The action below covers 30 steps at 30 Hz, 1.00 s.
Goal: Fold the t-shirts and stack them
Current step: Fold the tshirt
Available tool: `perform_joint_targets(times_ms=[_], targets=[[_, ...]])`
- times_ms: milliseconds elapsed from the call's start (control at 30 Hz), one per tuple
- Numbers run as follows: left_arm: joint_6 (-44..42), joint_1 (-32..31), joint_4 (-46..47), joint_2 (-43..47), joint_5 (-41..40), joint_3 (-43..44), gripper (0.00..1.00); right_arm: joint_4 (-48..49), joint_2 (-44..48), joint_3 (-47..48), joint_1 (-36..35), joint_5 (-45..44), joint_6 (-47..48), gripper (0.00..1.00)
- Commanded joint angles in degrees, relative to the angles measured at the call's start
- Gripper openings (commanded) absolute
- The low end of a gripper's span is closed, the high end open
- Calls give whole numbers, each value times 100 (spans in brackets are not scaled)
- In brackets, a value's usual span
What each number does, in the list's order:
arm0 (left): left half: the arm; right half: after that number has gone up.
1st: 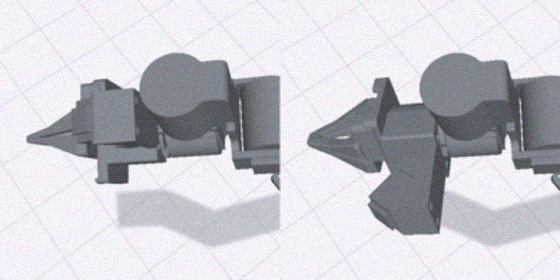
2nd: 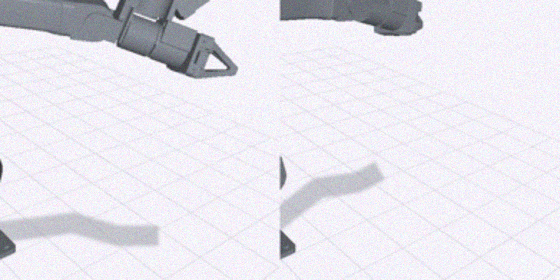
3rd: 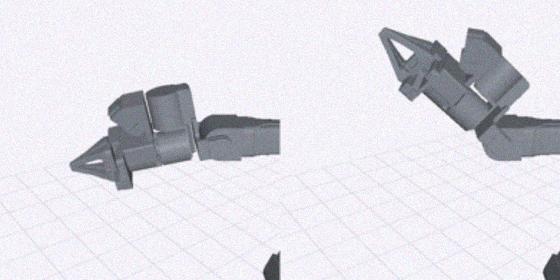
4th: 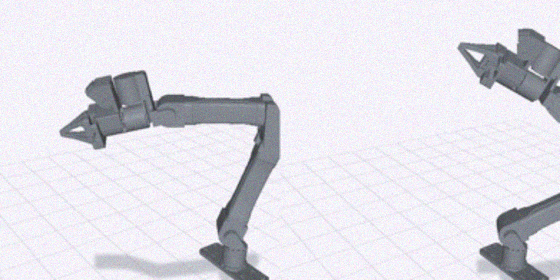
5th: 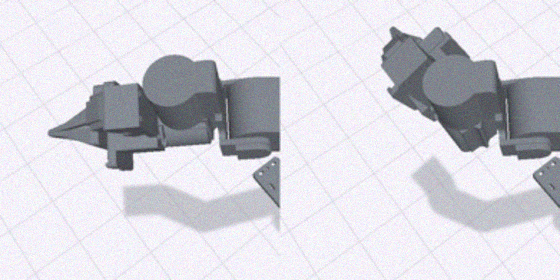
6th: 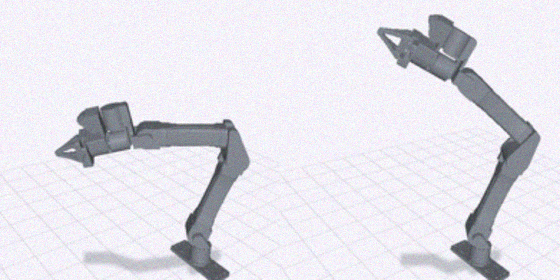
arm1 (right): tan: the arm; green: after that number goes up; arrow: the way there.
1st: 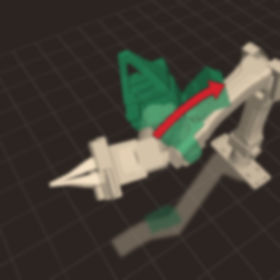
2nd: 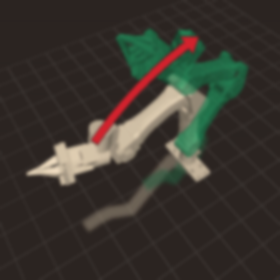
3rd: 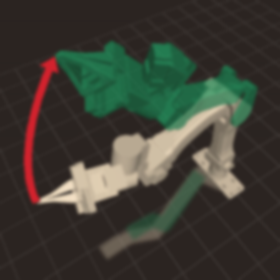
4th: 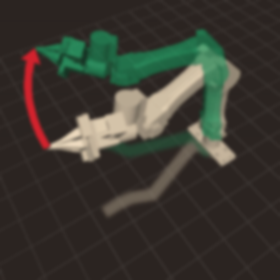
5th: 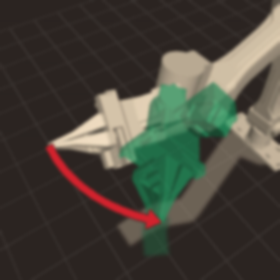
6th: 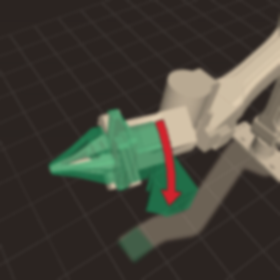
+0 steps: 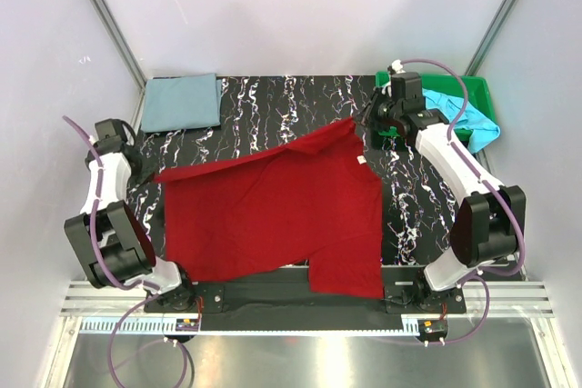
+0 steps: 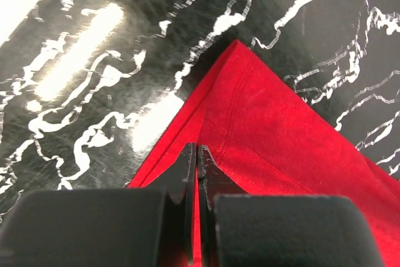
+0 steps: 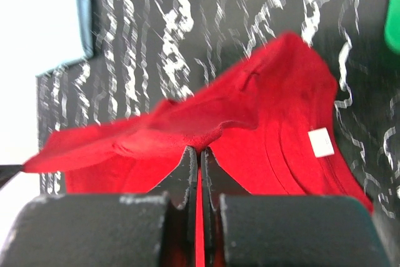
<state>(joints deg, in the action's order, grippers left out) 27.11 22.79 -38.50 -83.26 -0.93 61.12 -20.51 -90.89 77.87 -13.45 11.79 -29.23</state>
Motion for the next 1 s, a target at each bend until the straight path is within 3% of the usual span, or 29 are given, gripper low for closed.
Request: perform_joint_targets(times_ms=[0, 300, 967], targets=[[101, 182, -8, 126, -188, -74, 0, -295, 326, -209, 18, 113, 75, 0], [163, 376, -87, 293, -66, -619, 0, -594, 502, -597, 18, 8, 119, 0], [128, 402, 159, -155, 31, -900, 0, -735, 195, -914, 80, -133, 216, 0]])
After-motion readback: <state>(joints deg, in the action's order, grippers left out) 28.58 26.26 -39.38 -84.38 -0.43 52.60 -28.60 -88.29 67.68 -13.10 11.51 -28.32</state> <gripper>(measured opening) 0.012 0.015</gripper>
